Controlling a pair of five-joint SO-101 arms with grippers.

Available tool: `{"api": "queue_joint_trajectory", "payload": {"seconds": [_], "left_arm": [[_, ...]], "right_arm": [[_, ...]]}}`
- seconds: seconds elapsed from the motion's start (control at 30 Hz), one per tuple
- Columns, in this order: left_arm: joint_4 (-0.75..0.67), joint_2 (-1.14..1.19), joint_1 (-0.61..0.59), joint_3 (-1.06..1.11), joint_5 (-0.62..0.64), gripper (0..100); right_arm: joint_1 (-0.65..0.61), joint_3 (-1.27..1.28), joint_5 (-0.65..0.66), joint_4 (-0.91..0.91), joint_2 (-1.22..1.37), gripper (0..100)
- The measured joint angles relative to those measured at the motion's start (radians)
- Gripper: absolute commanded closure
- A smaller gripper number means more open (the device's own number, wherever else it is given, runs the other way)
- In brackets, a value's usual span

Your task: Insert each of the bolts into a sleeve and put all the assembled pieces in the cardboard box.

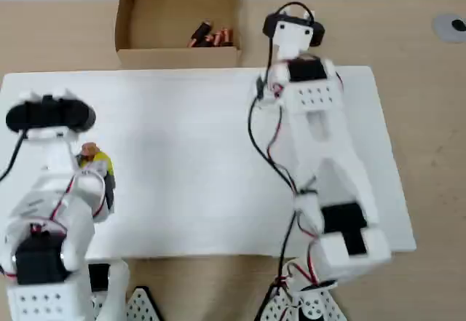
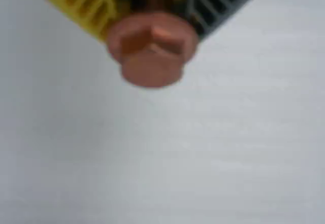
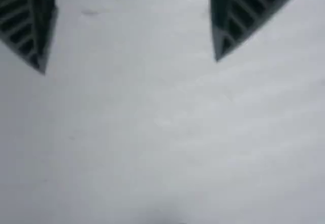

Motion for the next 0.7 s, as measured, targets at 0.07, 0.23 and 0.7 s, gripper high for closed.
{"api": "queue_joint_trajectory", "payload": {"seconds": [0.07, 0.23, 0.7], "left_arm": [[0.000, -0.049, 0.000, 0.037, 0.000, 99], [0.000, -0.114, 0.000, 0.078, -0.005, 99], [-0.049, -0.118, -0.035, 0.126, -0.005, 99]], "right_arm": [[-0.002, -0.089, -0.046, 0.031, 0.074, 74.4], [-0.026, -0.245, -0.049, 0.057, 0.221, 74.5], [-0.003, -0.674, 0.256, 0.282, 0.611, 74.5]]}}
